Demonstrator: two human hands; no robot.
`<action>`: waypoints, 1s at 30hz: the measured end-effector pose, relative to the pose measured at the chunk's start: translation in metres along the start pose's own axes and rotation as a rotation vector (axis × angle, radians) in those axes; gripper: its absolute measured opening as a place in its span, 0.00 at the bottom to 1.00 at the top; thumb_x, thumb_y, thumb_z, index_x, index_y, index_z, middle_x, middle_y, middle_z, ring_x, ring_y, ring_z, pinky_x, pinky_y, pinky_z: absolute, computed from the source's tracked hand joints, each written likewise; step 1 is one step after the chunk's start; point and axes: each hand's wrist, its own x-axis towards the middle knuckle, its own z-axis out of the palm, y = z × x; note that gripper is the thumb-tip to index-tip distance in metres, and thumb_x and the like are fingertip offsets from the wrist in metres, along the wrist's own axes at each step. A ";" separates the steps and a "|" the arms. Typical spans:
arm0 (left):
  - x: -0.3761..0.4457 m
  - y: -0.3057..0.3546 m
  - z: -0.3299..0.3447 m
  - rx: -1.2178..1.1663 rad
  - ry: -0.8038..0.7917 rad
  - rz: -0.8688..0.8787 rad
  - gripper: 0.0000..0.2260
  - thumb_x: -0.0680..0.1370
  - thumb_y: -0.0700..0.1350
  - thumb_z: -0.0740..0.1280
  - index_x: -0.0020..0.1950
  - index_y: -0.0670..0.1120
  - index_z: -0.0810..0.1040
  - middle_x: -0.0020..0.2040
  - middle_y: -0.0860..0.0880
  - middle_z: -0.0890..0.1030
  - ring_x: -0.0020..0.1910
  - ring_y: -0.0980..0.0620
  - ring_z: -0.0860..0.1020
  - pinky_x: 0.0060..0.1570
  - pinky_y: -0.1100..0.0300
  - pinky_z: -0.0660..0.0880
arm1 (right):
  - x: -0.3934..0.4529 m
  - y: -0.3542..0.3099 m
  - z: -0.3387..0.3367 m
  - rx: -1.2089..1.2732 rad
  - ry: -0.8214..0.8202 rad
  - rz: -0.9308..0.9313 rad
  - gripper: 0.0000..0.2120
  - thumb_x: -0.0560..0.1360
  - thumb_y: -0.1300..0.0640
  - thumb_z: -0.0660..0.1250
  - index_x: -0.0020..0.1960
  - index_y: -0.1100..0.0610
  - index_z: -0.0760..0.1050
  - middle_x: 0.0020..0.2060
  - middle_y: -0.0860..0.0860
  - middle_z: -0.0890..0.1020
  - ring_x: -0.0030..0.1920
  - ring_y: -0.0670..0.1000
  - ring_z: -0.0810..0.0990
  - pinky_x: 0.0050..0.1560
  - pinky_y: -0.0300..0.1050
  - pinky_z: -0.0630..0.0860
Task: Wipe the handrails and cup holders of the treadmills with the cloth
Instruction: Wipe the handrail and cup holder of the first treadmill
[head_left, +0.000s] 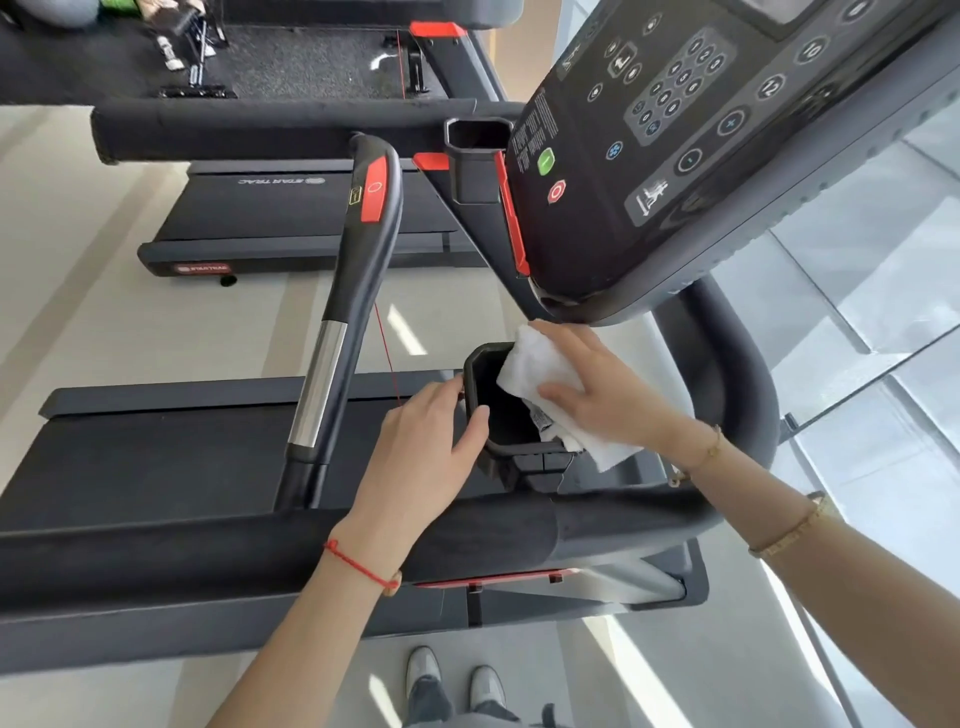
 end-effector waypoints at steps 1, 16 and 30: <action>0.000 0.000 0.000 0.003 -0.004 -0.001 0.14 0.82 0.53 0.58 0.65 0.50 0.73 0.49 0.51 0.78 0.49 0.51 0.76 0.57 0.49 0.74 | -0.006 0.000 0.003 0.030 0.022 0.076 0.31 0.78 0.59 0.65 0.77 0.52 0.55 0.70 0.54 0.63 0.64 0.52 0.68 0.61 0.37 0.61; -0.002 -0.006 -0.005 -0.053 -0.027 0.000 0.22 0.82 0.56 0.54 0.74 0.49 0.68 0.66 0.52 0.76 0.65 0.53 0.73 0.66 0.50 0.70 | -0.071 -0.011 -0.039 -0.092 -0.016 0.003 0.22 0.80 0.47 0.59 0.72 0.50 0.61 0.60 0.44 0.73 0.56 0.47 0.73 0.53 0.37 0.66; -0.002 -0.012 -0.006 -0.133 0.022 0.008 0.16 0.83 0.51 0.56 0.70 0.53 0.71 0.58 0.56 0.78 0.56 0.58 0.76 0.59 0.56 0.74 | -0.054 -0.041 0.006 -0.435 -0.154 -0.269 0.20 0.81 0.41 0.54 0.65 0.53 0.68 0.54 0.48 0.76 0.53 0.51 0.75 0.52 0.36 0.63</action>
